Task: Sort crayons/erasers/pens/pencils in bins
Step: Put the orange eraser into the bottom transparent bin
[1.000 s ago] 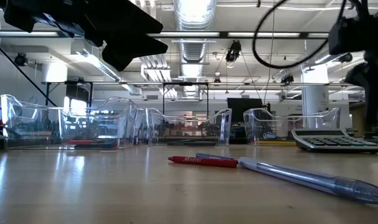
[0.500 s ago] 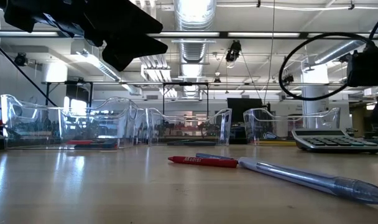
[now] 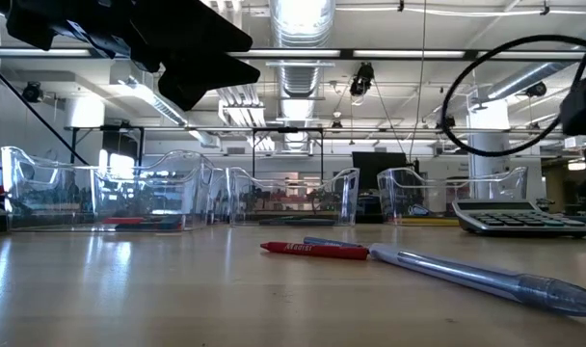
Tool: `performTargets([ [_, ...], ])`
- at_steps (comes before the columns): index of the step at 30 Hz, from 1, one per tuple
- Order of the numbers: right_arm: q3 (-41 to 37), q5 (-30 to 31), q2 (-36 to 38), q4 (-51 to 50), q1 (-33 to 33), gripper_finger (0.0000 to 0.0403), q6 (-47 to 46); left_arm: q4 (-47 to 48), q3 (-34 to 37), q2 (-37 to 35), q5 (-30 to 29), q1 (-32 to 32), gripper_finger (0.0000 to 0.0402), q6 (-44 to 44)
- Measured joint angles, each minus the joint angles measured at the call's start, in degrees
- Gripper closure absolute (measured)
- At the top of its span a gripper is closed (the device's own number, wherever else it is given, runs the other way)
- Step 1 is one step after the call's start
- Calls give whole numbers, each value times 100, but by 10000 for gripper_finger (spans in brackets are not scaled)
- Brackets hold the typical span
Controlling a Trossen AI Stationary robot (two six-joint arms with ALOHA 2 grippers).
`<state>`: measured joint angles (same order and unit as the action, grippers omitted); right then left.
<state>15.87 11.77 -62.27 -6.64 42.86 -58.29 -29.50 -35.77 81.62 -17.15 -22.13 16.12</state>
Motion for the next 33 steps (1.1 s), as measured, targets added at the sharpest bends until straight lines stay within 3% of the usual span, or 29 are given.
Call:
performTargets([
  [11,2,-112,-1100,998,354,165,-267,0,4,0,-2,0,207,2],
  [19,394,12,-1909,1068,353,165,-441,0,7,0,-2,0,207,2],
  [33,1686,-27,-2782,-633,351,185,509,-1,7,0,-2,0,207,4],
])
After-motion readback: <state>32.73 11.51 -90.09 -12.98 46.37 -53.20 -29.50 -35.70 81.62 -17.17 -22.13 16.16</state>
